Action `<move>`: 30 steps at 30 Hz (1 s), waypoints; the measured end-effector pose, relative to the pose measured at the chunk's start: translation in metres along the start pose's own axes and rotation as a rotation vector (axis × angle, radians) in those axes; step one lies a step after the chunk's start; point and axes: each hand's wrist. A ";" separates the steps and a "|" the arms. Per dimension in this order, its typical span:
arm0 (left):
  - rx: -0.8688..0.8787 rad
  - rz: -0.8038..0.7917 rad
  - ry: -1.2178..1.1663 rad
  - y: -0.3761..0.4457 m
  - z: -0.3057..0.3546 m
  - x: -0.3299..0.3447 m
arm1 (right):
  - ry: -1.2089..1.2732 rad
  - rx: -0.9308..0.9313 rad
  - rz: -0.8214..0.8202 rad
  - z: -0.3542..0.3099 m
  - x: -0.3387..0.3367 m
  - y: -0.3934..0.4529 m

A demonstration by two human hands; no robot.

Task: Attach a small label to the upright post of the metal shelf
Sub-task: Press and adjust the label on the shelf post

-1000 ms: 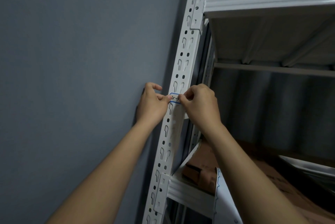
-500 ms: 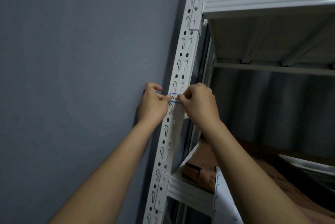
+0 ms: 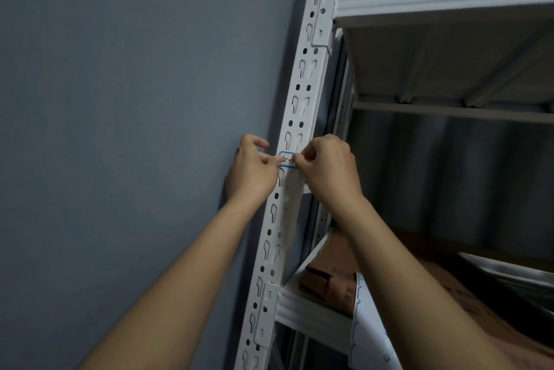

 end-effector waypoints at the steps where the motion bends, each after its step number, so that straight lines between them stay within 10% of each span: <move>1: 0.001 0.001 0.000 0.000 0.000 0.000 | 0.004 0.001 0.001 0.000 0.000 0.000; 15: 0.022 -0.001 0.041 0.000 -0.001 0.003 | 0.012 -0.045 0.078 0.001 0.004 -0.003; 23: -0.022 -0.045 -0.094 -0.002 -0.015 0.008 | 0.949 0.424 -0.113 0.027 0.013 -0.002; 30: -0.106 -0.169 -0.296 -0.017 -0.022 0.005 | 0.302 0.019 0.165 0.009 0.024 0.006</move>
Point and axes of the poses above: each hand's wrist, its own y-axis towards the middle knuckle, its own x-axis out of the palm, z = x × y
